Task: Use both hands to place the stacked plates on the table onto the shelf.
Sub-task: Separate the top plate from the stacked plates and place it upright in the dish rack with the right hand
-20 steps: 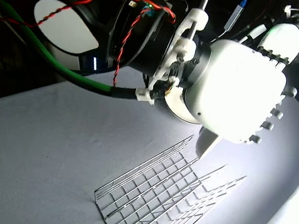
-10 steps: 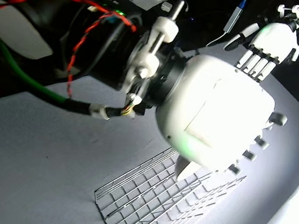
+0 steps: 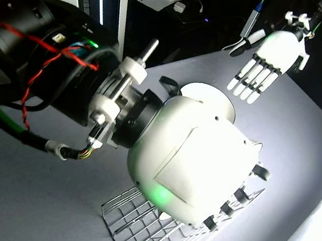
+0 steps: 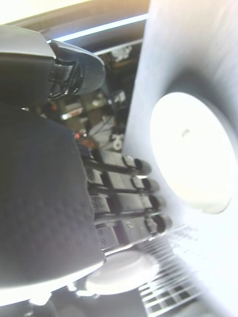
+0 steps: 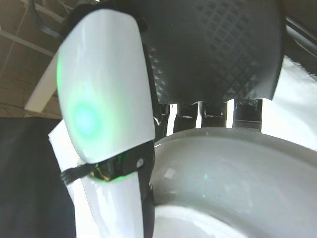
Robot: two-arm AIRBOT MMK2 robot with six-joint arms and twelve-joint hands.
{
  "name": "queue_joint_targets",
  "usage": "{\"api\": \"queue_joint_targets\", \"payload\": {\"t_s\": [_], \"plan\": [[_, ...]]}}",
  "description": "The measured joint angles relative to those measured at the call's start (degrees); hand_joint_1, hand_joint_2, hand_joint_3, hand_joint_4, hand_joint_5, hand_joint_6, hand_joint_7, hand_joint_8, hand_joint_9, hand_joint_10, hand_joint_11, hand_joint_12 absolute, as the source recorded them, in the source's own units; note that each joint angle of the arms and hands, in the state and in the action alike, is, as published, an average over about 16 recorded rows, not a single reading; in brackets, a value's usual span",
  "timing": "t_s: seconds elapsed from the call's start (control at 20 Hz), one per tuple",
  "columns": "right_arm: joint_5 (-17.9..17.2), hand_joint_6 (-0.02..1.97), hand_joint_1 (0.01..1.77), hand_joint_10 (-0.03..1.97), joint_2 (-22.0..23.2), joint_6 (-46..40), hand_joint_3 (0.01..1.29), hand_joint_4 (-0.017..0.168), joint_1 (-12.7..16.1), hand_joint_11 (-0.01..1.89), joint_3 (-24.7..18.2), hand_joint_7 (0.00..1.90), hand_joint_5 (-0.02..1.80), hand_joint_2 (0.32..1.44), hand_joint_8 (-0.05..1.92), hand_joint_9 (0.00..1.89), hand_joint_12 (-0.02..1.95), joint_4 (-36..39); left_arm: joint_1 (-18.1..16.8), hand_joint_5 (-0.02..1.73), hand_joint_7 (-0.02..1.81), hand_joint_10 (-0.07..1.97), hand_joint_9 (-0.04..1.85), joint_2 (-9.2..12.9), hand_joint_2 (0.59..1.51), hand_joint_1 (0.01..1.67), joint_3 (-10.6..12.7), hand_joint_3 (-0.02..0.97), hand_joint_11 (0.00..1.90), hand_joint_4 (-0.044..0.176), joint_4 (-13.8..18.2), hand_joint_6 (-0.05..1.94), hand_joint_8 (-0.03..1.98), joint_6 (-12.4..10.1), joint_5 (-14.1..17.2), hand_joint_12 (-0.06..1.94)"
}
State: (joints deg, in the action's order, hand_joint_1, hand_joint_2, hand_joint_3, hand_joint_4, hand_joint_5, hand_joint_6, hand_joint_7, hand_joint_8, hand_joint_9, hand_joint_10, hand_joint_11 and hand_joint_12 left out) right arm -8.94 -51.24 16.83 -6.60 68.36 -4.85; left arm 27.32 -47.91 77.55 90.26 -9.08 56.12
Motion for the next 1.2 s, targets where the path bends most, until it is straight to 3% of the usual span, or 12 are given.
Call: {"api": "queue_joint_targets", "payload": {"t_s": [0.35,0.75,1.0,1.2], "plan": [[-3.0,0.7,1.37,0.63,0.0,-0.2,0.01,-0.008,-4.9,1.03,2.0,1.2,1.05,0.95,0.4,1.17,0.88,-0.2,3.5,0.08,0.05,0.01,0.02,-1.4,1.194,0.01,-0.7,0.022,0.02,0.001,-0.9,0.01,0.02,0.0,-3.9,0.0],[-6.1,0.69,1.38,0.65,0.1,-0.3,0.01,-0.008,-10.4,1.02,3.0,1.21,1.07,0.95,0.4,1.16,0.88,0.0,5.8,0.09,0.06,0.01,0.03,-2.6,1.192,0.01,-0.9,0.021,0.03,0.0,-1.8,0.01,0.02,0.0,-7.8,0.0],[-7.4,0.82,1.35,0.53,0.1,-0.4,0.01,-0.004,-12.6,1.02,3.1,1.15,1.02,0.96,0.5,1.13,0.78,0.8,6.9,0.1,0.07,0.0,0.04,-3.3,1.194,0.01,-0.7,0.022,0.03,0.0,-2.2,0.01,0.02,0.0,-9.2,0.01],[-7.9,0.8,1.3,0.41,0.2,-0.3,0.01,0.0,-13.4,0.96,2.9,1.07,0.96,0.99,0.44,1.09,0.8,1.7,7.5,0.1,0.08,0.0,0.04,-3.6,1.193,0.01,-0.5,0.021,0.03,0.0,-2.4,0.01,0.02,0.0,-9.9,0.02]]}}
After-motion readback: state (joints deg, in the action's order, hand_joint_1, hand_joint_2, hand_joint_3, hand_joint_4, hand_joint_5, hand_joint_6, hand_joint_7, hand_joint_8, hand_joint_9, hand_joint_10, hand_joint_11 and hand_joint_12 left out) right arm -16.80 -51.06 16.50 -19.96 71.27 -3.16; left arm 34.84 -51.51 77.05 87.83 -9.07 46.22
